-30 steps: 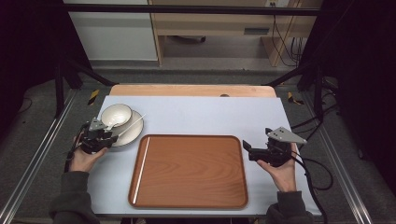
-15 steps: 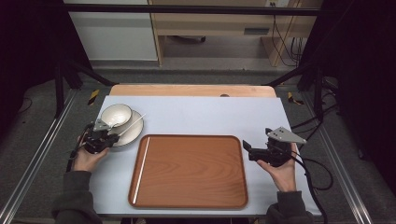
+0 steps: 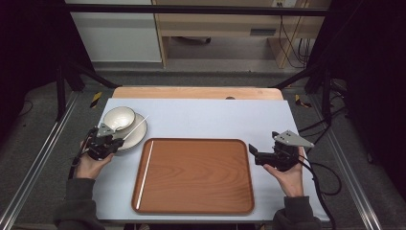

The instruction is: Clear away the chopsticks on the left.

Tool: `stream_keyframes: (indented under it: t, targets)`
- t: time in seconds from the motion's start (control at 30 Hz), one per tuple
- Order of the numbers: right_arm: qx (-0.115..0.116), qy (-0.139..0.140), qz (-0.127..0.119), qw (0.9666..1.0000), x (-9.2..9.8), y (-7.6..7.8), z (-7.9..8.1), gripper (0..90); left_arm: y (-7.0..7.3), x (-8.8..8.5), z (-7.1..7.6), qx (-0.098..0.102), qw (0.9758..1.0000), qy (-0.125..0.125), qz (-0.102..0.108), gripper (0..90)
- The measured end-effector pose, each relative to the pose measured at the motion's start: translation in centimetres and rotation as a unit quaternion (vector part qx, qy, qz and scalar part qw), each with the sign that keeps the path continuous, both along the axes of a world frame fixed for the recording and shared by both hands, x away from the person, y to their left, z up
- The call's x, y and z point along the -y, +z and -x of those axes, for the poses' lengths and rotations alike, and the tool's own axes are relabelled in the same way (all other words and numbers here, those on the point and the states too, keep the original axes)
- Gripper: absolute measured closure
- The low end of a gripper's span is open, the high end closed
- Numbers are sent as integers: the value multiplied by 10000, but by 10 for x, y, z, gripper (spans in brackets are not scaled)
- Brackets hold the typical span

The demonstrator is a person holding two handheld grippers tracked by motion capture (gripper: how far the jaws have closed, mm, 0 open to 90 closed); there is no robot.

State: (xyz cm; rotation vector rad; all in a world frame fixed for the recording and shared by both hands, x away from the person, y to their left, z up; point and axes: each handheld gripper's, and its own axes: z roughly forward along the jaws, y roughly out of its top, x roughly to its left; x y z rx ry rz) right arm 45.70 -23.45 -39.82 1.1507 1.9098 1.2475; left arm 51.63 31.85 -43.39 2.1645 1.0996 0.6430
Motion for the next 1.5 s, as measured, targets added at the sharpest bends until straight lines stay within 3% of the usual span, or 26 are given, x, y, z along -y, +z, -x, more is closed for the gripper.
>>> stream_keyframes:
  t: [0.3,0.43,0.47,0.53,0.67,0.83,1.0,1.07,1.1,1.13,1.17,1.2,1.3,1.33,1.37,1.4,1.47,1.5]
  targets:
    - [10,23,26,10000,0,0,0,31,18,14,21,246,9994,50,231,842]
    - [35,20,-2,10000,1,1,1,31,27,31,33,387,9989,66,244,842]
    - [35,20,-2,10000,1,1,1,31,27,31,33,387,9989,66,244,842]
    - [28,5,-14,10000,1,1,1,31,31,40,40,351,9984,76,440,842]
    - [14,-7,-4,10000,1,1,1,31,33,52,49,391,9981,89,466,842]
    - [15,22,-28,10000,0,1,1,31,35,71,64,442,9973,329,493,842]
    - [60,18,-28,10000,2,2,2,31,33,85,77,515,9944,668,634,842]
    - [78,15,-58,10000,2,3,2,32,28,89,83,505,9905,908,906,842]
    - [78,15,-58,10000,2,3,2,32,28,89,83,505,9905,908,906,842]
    - [86,18,-73,9999,3,4,2,32,24,91,87,499,9868,1075,1103,841]
    - [84,15,-75,9999,3,4,2,32,23,92,90,486,9859,1092,1174,841]
    - [69,14,-74,9999,3,4,2,32,23,92,90,486,9859,1092,1174,841]
    - [75,19,-76,9999,3,4,2,32,16,96,102,520,9814,1380,1230,841]
    - [81,22,-81,9999,3,4,2,32,16,96,102,520,9814,1380,1230,841]
    - [79,23,-83,9999,3,4,3,32,11,98,107,539,9771,1616,1278,841]
    - [78,22,-90,9999,3,4,3,32,11,98,107,539,9771,1616,1278,841]
    - [66,35,-127,9999,3,4,3,32,7,99,112,502,9727,1783,1401,841]
    - [66,35,-127,9999,3,4,3,32,5,101,115,514,9718,1841,1378,841]
